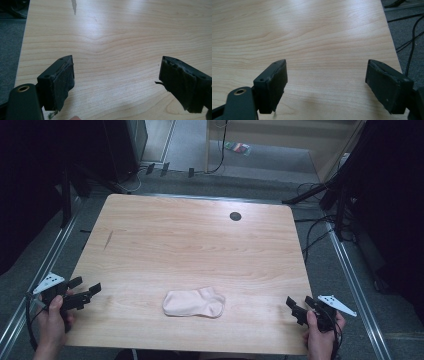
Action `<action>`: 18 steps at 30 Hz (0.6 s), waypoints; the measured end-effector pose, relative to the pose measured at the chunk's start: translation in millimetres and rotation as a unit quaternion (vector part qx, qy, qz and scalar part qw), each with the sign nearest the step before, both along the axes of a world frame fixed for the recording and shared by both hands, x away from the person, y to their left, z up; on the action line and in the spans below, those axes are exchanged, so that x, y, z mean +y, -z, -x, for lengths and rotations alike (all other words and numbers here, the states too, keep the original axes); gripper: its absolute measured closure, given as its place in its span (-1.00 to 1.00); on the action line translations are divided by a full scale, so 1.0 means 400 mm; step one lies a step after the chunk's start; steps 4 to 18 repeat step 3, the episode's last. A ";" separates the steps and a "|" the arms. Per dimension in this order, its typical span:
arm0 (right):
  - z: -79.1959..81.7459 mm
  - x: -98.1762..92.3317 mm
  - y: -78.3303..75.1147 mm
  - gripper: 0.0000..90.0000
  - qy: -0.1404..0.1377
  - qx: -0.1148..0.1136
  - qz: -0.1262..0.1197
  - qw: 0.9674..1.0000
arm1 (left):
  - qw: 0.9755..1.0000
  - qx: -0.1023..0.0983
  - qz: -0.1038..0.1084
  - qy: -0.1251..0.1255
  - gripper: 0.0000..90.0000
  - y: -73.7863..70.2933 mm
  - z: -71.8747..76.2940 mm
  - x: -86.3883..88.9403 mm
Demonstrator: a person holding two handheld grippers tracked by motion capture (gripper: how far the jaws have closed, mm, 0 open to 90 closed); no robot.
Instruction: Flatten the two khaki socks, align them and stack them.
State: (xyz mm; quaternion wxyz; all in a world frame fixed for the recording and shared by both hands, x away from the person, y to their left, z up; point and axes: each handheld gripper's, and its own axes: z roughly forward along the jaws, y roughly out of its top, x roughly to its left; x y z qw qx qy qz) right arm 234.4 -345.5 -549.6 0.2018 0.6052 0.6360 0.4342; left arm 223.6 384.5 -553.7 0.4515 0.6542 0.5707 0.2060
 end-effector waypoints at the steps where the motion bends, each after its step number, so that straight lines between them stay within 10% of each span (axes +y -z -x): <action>1: 0.000 0.000 0.000 -0.61 -0.001 0.000 0.000 1.000 | 1.000 0.000 0.000 0.000 -0.70 0.000 0.000 0.000; 18: -0.002 0.000 0.001 -0.62 -0.003 0.001 0.001 1.000 | 1.000 0.005 -0.002 -0.001 -0.70 0.000 -0.002 0.000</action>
